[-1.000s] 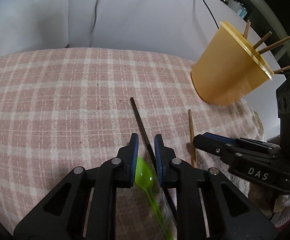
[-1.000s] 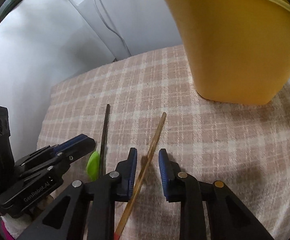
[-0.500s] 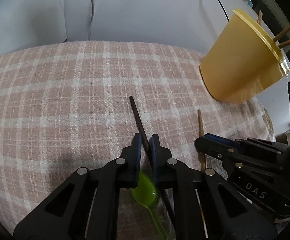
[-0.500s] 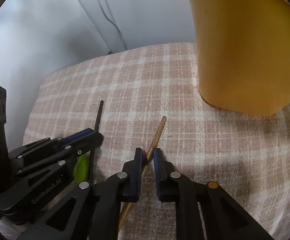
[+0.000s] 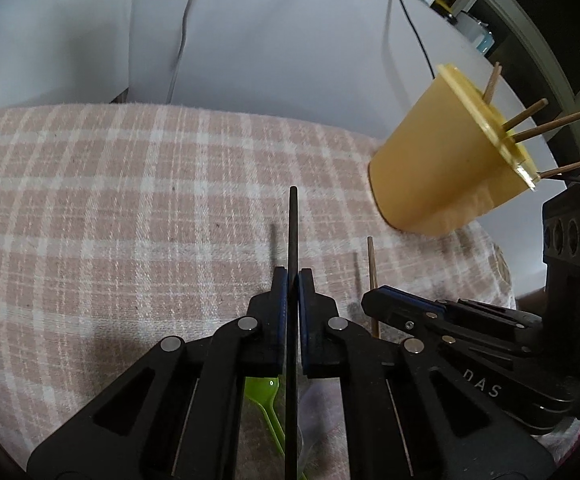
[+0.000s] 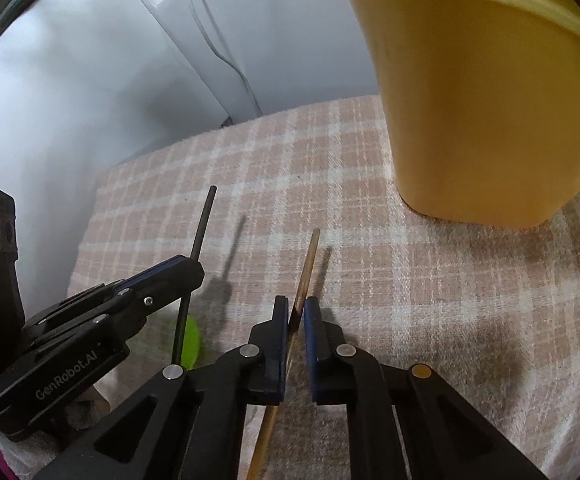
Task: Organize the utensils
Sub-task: 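Close the left tool on a black chopstick while the right tool grasps a wooden chopstick, then lift both chopsticks upright and carry them over the yellow container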
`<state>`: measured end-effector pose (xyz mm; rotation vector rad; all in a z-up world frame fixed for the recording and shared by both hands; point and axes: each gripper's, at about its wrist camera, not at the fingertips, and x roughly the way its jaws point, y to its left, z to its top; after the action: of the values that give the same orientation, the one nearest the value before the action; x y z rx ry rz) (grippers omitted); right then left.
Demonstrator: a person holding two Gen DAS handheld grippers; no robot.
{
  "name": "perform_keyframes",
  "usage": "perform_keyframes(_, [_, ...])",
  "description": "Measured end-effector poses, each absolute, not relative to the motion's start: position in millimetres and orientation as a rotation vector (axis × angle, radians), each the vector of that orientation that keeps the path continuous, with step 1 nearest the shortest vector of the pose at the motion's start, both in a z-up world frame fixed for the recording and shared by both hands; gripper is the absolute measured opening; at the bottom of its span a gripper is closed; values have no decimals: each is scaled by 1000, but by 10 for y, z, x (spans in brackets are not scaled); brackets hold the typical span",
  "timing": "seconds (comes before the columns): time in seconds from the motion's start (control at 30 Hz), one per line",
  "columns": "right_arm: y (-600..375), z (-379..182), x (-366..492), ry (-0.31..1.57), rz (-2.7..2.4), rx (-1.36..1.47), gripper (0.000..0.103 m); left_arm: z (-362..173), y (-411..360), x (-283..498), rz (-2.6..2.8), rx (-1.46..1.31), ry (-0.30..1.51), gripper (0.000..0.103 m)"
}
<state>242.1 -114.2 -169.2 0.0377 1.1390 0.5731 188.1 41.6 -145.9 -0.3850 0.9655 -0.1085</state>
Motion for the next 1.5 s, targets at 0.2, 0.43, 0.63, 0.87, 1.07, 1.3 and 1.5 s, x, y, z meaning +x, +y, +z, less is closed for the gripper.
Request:
perform_keyframes(0.2, [-1206, -1515, 2307, 1099, 602, 39, 5, -1286, 490, 1760, -114, -400, 925, 3])
perform_keyframes(0.43, [-1359, -1232, 2126, 1045, 658, 59, 4, -1014, 501, 1537, -136, -403, 853, 3])
perform_keyframes(0.63, [-1541, -970, 1942, 982, 694, 64, 4, -773, 428, 1372, -159, -396, 791, 3])
perform_keyframes(0.87, [-1745, -704, 1819, 903, 704, 70, 3, -454, 377, 1199, -191, -395, 710, 3])
perform_keyframes(1.07, [-1880, -473, 1716, 836, 703, 75, 3, -259, 308, 1115, -211, -382, 664, 3])
perform_keyframes(1.3, [-2103, -240, 1708, 760, 679, 110, 3, -66, 253, 1084, -245, -375, 623, 3])
perform_keyframes(1.5, [-2343, -31, 1730, 703, 658, 163, 3, 121, 227, 1083, -256, -369, 578, 3])
